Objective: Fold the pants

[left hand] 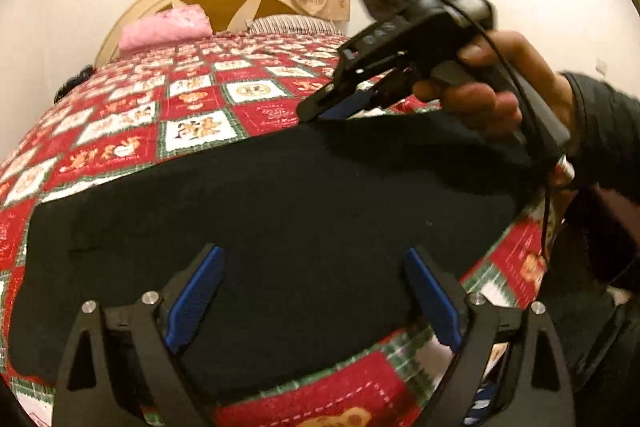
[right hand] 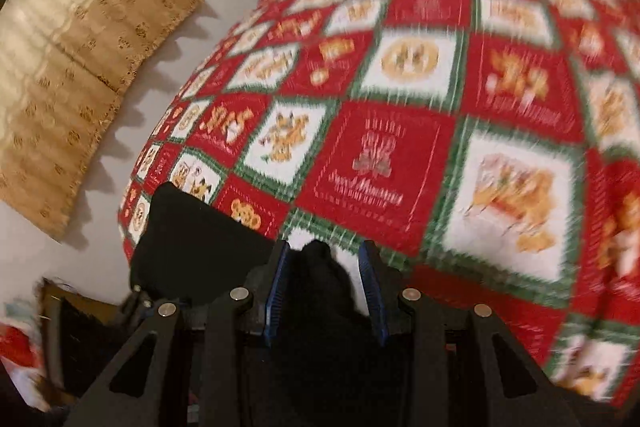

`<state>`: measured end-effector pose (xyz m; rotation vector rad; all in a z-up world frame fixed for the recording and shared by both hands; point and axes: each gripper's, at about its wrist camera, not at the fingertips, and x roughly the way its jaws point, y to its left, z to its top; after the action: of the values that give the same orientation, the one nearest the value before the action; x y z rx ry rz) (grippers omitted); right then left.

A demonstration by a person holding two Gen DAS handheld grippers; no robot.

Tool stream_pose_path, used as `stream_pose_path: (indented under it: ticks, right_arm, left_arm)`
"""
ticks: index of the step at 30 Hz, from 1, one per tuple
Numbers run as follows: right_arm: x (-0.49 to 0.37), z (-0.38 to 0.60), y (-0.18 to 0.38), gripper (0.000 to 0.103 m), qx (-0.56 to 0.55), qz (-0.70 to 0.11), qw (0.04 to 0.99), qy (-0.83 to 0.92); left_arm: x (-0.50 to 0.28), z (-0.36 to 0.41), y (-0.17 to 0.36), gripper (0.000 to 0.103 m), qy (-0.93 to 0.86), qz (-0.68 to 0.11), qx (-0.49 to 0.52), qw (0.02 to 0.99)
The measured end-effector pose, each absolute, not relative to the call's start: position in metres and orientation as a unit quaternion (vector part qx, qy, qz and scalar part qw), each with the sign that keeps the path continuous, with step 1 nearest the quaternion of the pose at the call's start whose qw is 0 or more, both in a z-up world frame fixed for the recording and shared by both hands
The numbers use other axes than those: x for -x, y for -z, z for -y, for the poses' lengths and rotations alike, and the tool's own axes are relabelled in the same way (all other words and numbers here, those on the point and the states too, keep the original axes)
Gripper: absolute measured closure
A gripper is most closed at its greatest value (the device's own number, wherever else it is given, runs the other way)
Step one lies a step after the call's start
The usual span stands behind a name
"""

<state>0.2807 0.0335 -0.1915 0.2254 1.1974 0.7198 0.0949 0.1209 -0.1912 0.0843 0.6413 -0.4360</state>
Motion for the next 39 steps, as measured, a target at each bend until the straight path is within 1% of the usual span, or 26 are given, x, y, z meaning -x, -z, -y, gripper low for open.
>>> stream_pose_path:
  ticks: [1,2,8,12,15,17,18,22,25,27,29,30,32,34,35,37,39]
  right_arm:
    - [-0.281,-0.034,0.193,0.086,-0.110,-0.552,0.755,-0.336]
    - [-0.280,-0.034,0.191,0.096,-0.113,-0.548,0.757,-0.338]
    - [-0.270,-0.031,0.161,0.099,-0.126,-0.485,0.796,-0.340]
    - [-0.282,-0.039,0.190,0.099,-0.095,-0.512,0.799,-0.300]
    - [-0.283,-0.036,0.197,0.099,-0.092,-0.511,0.796,-0.311]
    - [-0.280,-0.031,0.191,0.098,-0.093,-0.506,0.797,-0.317]
    - [-0.276,-0.029,0.185,0.096,-0.089,-0.501,0.800,-0.318]
    - [-0.238,-0.021,0.156,0.096,-0.006,-0.449,0.840,-0.305]
    - [-0.195,-0.016,0.144,0.096,0.045,-0.422,0.850,-0.311]
    - [-0.172,-0.016,0.143,0.089,0.068,-0.414,0.850,-0.320]
    - [-0.153,-0.020,0.147,0.059,0.087,-0.410,0.845,-0.332]
    - [-0.146,-0.023,0.150,0.057,0.096,-0.408,0.843,-0.337]
    - [-0.131,-0.029,0.157,0.057,0.122,-0.401,0.845,-0.332]
    - [-0.125,-0.036,0.169,0.058,0.140,-0.417,0.839,-0.320]
    - [-0.123,-0.036,0.174,0.067,0.136,-0.424,0.835,-0.323]
    - [-0.118,-0.038,0.185,0.078,0.141,-0.437,0.826,-0.325]
    - [-0.107,-0.040,0.191,0.078,0.159,-0.423,0.833,-0.320]
  left_arm:
    - [-0.093,-0.120,0.192,0.008,0.212,-0.310,-0.048,0.926]
    - [-0.092,-0.120,0.192,0.008,0.212,-0.309,-0.048,0.926]
    - [-0.091,-0.123,0.193,0.007,0.217,-0.305,-0.039,0.927]
    - [-0.093,-0.125,0.194,0.007,0.219,-0.305,-0.031,0.926]
    - [-0.094,-0.124,0.194,0.007,0.218,-0.308,-0.031,0.926]
    - [-0.094,-0.123,0.193,0.007,0.215,-0.310,-0.033,0.926]
    - [-0.095,-0.123,0.192,0.007,0.212,-0.311,-0.034,0.926]
    - [-0.095,-0.122,0.186,0.007,0.180,-0.321,-0.036,0.929]
    - [-0.097,-0.130,0.183,0.006,0.139,-0.334,-0.022,0.932]
    - [-0.099,-0.136,0.184,0.005,0.121,-0.345,-0.011,0.931]
    - [-0.101,-0.138,0.185,0.005,0.103,-0.356,-0.012,0.929]
    - [-0.101,-0.138,0.186,0.004,0.100,-0.358,-0.014,0.928]
    - [-0.102,-0.138,0.187,0.002,0.092,-0.364,-0.017,0.927]
    - [-0.104,-0.138,0.188,0.001,0.087,-0.369,-0.016,0.925]
    - [-0.105,-0.139,0.188,0.001,0.086,-0.371,-0.014,0.925]
    - [-0.105,-0.140,0.189,0.000,0.085,-0.373,-0.013,0.924]
    - [-0.106,-0.140,0.190,0.000,0.085,-0.374,-0.013,0.923]
